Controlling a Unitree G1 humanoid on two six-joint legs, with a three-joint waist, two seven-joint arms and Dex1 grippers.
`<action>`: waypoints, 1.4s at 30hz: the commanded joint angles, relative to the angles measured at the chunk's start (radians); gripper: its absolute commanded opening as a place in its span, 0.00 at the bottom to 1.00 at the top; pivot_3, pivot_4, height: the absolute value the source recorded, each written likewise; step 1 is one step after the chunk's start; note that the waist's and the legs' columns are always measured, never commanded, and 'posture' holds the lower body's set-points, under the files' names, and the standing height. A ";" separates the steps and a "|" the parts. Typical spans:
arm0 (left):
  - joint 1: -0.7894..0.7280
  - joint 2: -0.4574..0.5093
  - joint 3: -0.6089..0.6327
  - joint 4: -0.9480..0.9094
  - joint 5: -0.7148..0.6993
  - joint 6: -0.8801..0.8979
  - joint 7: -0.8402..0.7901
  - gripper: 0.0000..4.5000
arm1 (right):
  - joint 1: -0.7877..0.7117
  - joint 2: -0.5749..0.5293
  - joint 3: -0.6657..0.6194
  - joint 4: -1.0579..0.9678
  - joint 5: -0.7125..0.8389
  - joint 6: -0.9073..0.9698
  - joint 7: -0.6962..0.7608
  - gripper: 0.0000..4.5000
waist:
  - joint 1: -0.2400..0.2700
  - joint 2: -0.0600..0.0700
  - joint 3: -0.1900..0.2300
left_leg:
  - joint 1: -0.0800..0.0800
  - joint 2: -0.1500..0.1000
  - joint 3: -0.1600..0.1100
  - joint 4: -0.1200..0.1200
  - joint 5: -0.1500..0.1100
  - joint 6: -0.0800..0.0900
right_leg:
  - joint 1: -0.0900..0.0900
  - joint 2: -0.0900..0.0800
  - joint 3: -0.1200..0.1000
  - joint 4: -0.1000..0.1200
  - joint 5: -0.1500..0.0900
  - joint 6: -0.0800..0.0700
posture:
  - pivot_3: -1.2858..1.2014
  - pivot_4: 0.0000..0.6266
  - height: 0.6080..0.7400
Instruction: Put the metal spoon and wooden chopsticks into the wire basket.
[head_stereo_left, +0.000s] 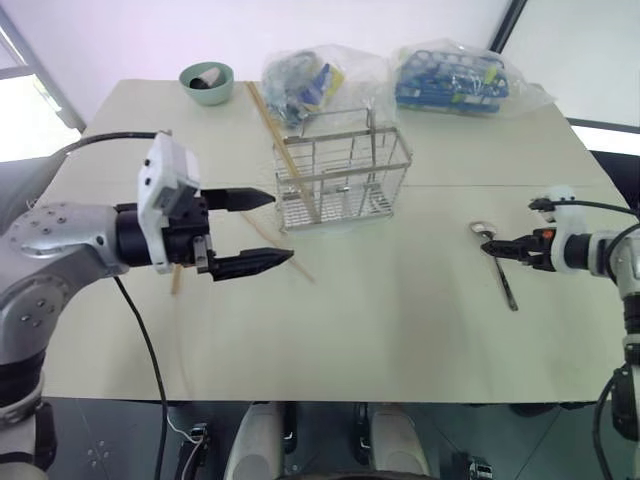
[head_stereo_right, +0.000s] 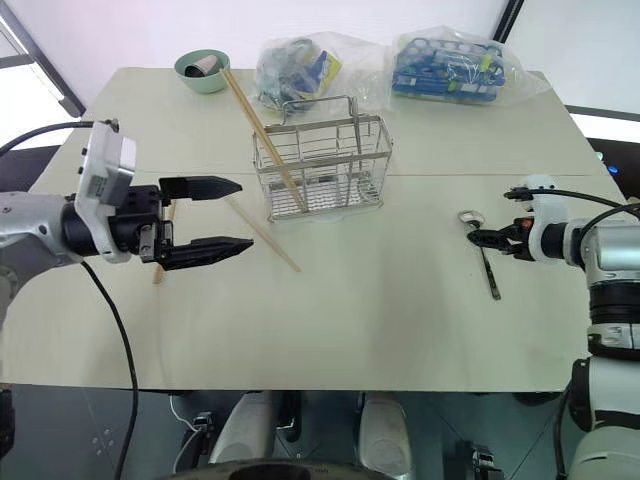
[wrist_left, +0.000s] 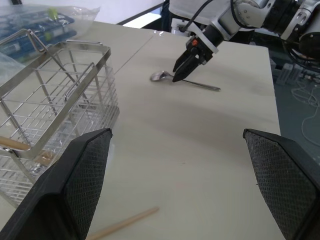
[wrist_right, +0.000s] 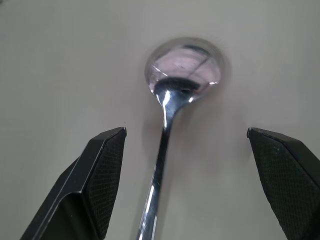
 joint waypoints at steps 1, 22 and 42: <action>-0.031 -0.004 0.012 -0.004 0.006 -0.016 0.008 0.98 | -0.042 0.015 -0.022 0.011 0.005 -0.028 -0.025 0.89 | 0.000 0.000 0.000 | 0.000 0.000 0.000 0.000 0.000 0.000 | 0.000 0.000 0.000 0.000 0.000 0.000 | 0.52 0.24 0.76; -0.068 -0.021 0.019 0.027 0.035 -0.036 0.045 1.00 | -0.143 0.092 -0.111 0.115 0.024 -0.253 -0.105 0.01 | -0.001 -0.001 -0.001 | 0.001 0.000 0.002 0.001 0.000 -0.001 | 0.000 0.001 0.002 0.001 0.000 0.000 | 0.52 0.24 0.76; -0.175 -0.089 -0.007 0.117 0.138 -0.068 0.052 1.00 | -0.588 0.535 -0.270 0.004 0.274 -0.431 -0.393 0.01 | -0.004 -0.001 0.000 | 0.000 0.000 0.005 0.001 0.000 0.000 | -0.003 0.001 0.005 0.004 0.000 0.000 | 0.52 0.24 0.76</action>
